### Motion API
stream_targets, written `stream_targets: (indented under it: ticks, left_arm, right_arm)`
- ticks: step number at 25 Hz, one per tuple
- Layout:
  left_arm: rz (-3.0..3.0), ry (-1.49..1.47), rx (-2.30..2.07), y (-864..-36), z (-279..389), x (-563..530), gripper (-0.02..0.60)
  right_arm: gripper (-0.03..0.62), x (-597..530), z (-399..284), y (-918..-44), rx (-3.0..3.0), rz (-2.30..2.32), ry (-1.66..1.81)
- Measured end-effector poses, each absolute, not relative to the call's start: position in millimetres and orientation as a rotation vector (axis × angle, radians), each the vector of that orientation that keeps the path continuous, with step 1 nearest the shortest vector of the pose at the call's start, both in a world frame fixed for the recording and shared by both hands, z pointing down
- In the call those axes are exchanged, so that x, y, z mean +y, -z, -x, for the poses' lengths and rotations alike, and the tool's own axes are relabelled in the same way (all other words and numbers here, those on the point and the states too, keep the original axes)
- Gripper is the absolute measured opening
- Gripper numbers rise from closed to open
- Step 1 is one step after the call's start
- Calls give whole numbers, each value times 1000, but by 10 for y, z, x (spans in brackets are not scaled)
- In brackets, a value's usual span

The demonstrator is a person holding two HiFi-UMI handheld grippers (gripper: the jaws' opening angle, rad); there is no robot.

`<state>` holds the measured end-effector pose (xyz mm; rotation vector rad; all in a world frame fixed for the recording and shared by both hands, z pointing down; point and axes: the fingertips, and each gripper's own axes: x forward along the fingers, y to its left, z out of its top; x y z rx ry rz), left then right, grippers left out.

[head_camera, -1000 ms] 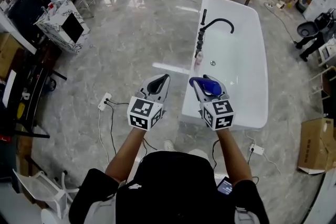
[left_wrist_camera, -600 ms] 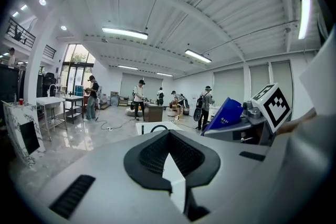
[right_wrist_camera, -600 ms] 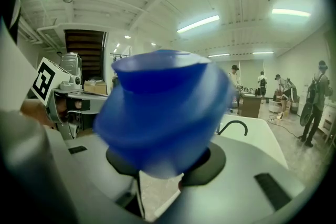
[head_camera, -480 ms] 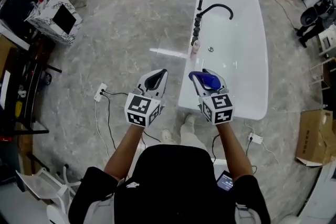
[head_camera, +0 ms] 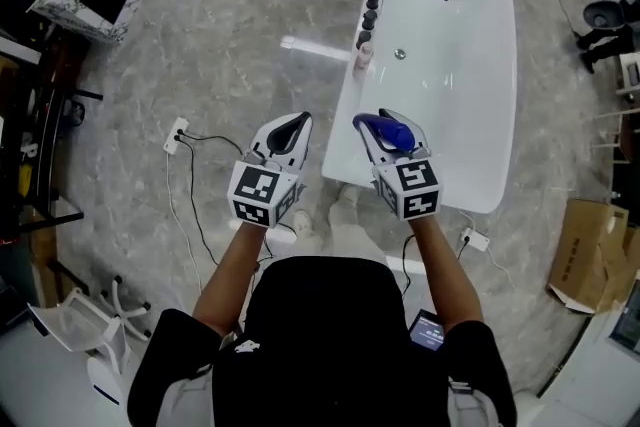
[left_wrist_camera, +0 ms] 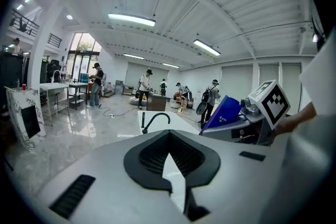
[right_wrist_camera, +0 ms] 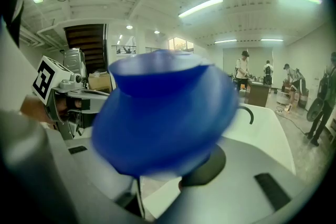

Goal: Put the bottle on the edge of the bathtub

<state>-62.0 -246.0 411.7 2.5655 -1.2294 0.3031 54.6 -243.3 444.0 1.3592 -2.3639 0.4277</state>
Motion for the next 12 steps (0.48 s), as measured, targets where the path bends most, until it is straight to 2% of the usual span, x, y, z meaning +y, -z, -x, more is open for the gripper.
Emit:
stream_targets:
  ticks: [12]
  left_arm:
    - [-2451, -427, -1211, -5057, 538, -2651, 11]
  right_arm:
    - [171, -2705, -569, -5513, -2300, -1195, -534]
